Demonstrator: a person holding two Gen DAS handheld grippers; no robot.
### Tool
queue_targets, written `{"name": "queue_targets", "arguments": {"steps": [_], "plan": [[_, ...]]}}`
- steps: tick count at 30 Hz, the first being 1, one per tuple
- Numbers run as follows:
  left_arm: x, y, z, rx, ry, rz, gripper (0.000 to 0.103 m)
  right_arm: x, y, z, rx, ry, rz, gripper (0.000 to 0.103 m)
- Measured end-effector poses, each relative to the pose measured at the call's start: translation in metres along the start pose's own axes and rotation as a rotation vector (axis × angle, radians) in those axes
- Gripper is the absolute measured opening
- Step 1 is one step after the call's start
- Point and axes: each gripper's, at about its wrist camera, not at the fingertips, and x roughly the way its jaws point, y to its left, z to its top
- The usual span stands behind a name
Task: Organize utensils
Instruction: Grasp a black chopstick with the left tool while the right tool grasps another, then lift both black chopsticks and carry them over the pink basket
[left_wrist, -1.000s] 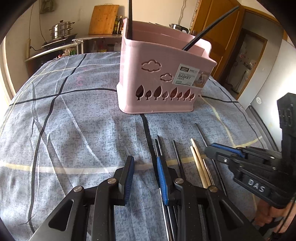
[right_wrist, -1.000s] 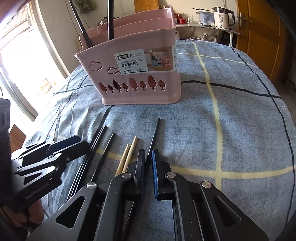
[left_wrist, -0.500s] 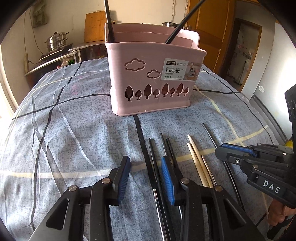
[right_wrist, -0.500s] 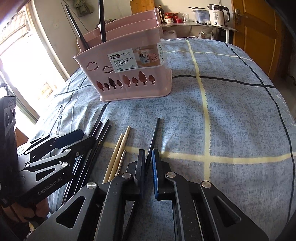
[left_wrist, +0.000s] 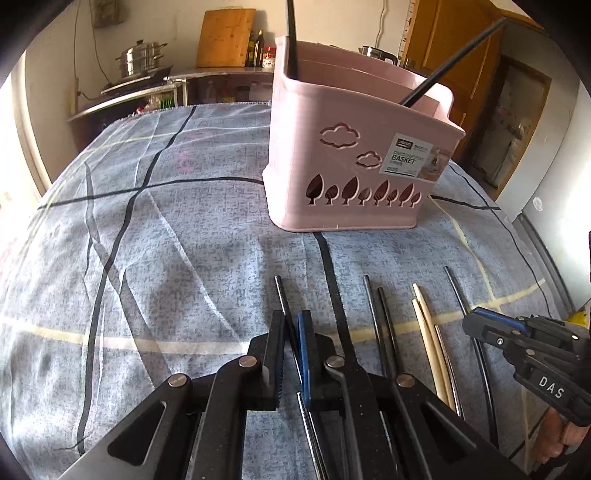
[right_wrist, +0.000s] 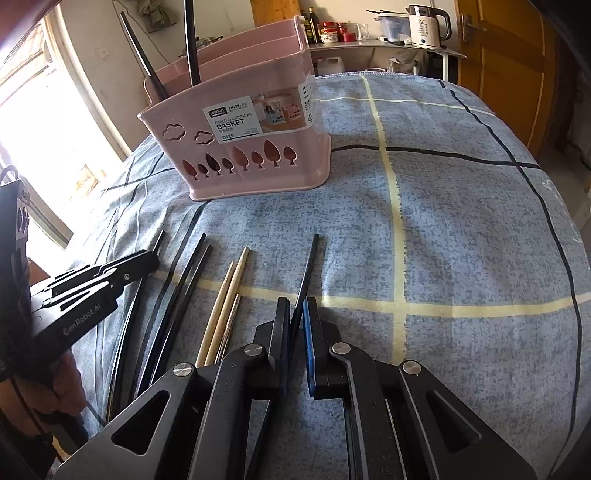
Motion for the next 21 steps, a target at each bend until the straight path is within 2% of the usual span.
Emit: {"name": "queue_targets", "arguments": {"steps": [4, 10, 12, 16, 21], "plan": [[0.004, -0.005, 0.006, 0.045, 0.034, -0.010, 0.012, 0.004, 0.003, 0.007, -0.019, 0.029, -0.017, 0.007], [0.008, -0.018, 0.008, 0.120, 0.045, 0.040, 0.012, 0.010, 0.009, 0.012, -0.049, 0.039, -0.048, 0.007], [0.009, -0.020, 0.008, 0.125, 0.042, 0.046, 0.009, 0.010, 0.010, 0.013, -0.055, 0.035, -0.049, 0.007], [0.005, -0.015, 0.011, 0.082, 0.047, 0.006, 0.006, 0.009, 0.009, 0.014, -0.043, 0.037, -0.030, 0.007], [-0.021, -0.015, 0.016, 0.062, -0.011, -0.044, 0.005, -0.009, 0.007, 0.015, -0.030, -0.003, -0.008, 0.006]]}}
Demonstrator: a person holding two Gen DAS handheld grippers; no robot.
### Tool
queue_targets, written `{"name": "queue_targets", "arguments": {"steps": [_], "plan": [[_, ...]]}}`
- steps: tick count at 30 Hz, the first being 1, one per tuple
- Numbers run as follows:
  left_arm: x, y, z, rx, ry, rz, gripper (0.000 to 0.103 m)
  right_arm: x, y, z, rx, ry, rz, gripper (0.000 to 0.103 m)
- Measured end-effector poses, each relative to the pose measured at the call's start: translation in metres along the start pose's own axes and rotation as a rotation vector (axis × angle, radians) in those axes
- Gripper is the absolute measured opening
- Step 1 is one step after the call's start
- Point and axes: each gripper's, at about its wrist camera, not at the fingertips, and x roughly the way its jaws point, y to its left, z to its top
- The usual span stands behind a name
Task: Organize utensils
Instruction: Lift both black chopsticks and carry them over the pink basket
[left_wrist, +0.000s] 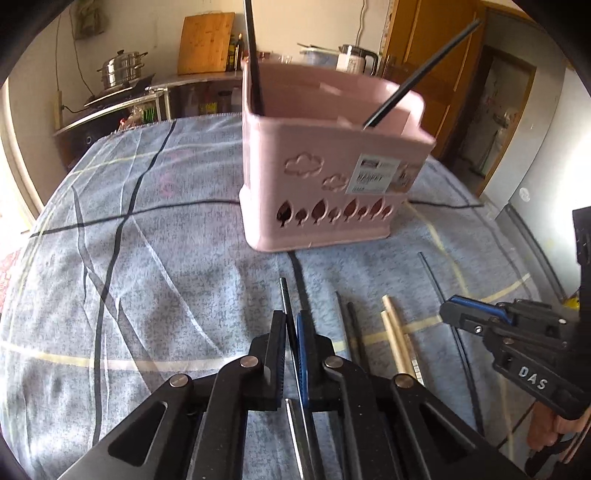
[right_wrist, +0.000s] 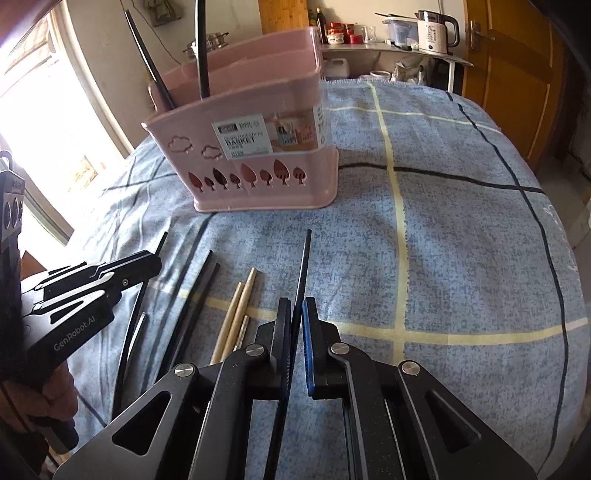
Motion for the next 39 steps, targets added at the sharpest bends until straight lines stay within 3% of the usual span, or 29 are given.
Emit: {"name": "queue_targets", "arguments": {"steps": [15, 25, 39], "plan": [[-0.112, -0.006, 0.039, 0.018, -0.204, -0.091, 0.004, -0.093, 0.018, 0.025, -0.034, -0.211, 0.029, 0.005], [-0.162, -0.008, 0.058, 0.048, -0.300, -0.084, 0.004, -0.138, 0.028, 0.034, -0.061, -0.319, 0.025, 0.005], [-0.177, -0.013, 0.059, 0.059, -0.300, -0.097, 0.004, -0.166, 0.033, 0.031, -0.081, -0.376, 0.034, 0.005]]}}
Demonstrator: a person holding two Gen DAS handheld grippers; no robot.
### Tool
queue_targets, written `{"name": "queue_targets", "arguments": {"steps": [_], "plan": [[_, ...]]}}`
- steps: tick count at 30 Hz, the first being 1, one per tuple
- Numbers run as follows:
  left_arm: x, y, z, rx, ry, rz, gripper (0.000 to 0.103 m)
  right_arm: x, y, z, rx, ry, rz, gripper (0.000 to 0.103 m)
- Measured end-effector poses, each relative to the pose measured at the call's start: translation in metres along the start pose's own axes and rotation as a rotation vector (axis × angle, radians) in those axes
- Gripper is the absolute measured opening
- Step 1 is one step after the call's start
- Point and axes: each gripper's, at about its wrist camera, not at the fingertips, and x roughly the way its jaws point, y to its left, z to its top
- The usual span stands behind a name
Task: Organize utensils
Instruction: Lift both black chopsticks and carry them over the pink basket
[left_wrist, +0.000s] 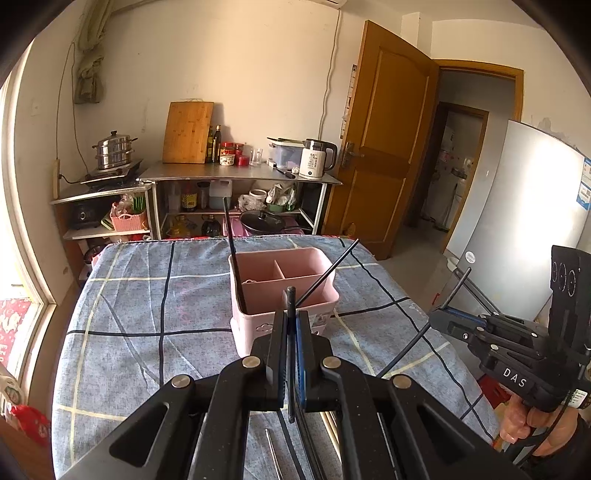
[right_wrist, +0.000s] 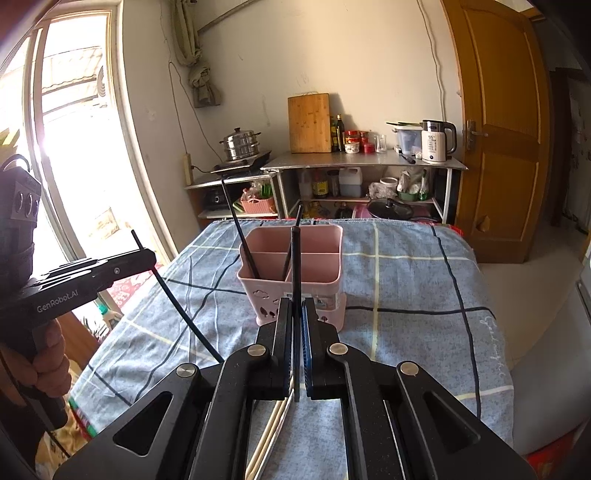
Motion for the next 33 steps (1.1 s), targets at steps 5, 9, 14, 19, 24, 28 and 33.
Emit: {"name": "queue_targets", "arguments": {"steps": [5, 9, 14, 19, 24, 28, 33], "plan": [[-0.001, 0.000, 0.008, 0.006, -0.002, -0.005, 0.004, -0.003, 0.003, 0.005, -0.001, -0.010, 0.011, 0.005], [-0.001, 0.004, 0.022, 0.000, -0.014, -0.004, 0.004, 0.001, 0.004, 0.015, -0.004, -0.024, 0.021, 0.005], [-0.003, 0.011, 0.051, -0.004, -0.044, 0.005, 0.004, 0.006, 0.008, 0.036, -0.009, -0.055, 0.035, 0.005], [-0.004, 0.017, 0.084, -0.006, -0.080, 0.010, 0.004, 0.012, 0.014, 0.066, -0.016, -0.091, 0.051, 0.005], [0.001, 0.021, 0.115, -0.009, -0.115, 0.023, 0.004, 0.021, 0.020, 0.090, -0.014, -0.123, 0.066, 0.005], [0.010, 0.024, 0.134, -0.003, -0.131, 0.035, 0.004, 0.029, 0.021, 0.104, -0.004, -0.144, 0.071, 0.005], [0.031, 0.032, 0.136, -0.017, -0.119, 0.041, 0.004, 0.047, 0.019, 0.110, 0.001, -0.135, 0.064, 0.005]]}}
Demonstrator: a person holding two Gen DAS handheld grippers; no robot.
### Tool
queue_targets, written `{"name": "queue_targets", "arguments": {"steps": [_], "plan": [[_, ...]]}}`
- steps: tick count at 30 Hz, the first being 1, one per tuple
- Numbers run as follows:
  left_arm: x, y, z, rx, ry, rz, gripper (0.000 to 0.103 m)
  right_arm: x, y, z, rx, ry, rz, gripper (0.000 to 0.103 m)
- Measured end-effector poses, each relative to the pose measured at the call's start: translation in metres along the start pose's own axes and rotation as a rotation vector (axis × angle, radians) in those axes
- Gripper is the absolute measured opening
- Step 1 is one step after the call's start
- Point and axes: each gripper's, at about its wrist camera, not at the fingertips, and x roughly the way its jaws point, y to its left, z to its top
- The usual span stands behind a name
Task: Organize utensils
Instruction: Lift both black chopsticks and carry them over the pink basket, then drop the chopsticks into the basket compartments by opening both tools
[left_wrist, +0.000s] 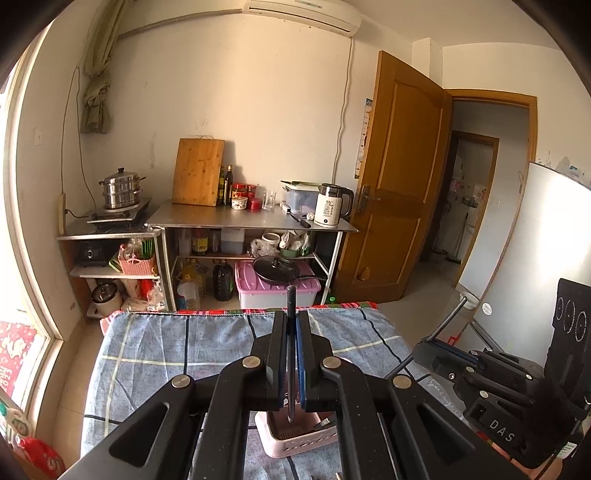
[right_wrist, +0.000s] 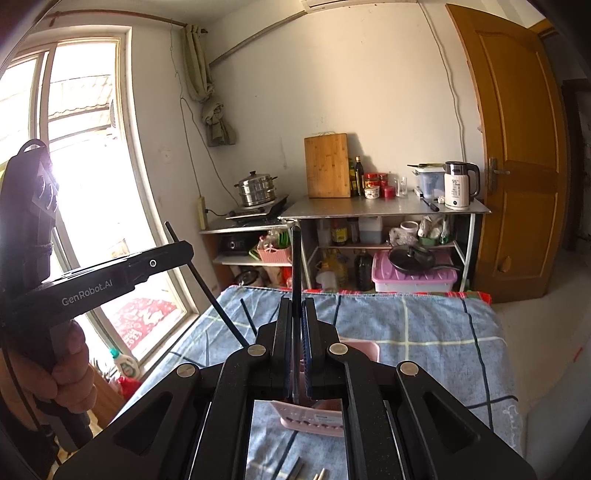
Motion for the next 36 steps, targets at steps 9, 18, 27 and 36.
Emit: {"name": "queue_targets", "arguments": {"steps": [9, 18, 27, 36], "plan": [[0.047, 0.019, -0.033, -0.041, 0.080, 0.000, 0.004, 0.043, -0.012, -0.022, 0.018, 0.092, -0.010, 0.005], [0.081, 0.032, -0.064, -0.051, 0.155, 0.018, 0.004, 0.071, -0.021, -0.040, 0.018, 0.180, -0.020, 0.005], [0.079, 0.032, -0.069, -0.039, 0.146, 0.020, 0.005, 0.073, -0.022, -0.044, 0.016, 0.212, -0.013, 0.006], [0.034, 0.030, -0.071, -0.042, 0.076, 0.042, 0.007, 0.029, -0.022, -0.040, 0.013, 0.133, -0.034, 0.011]]}}
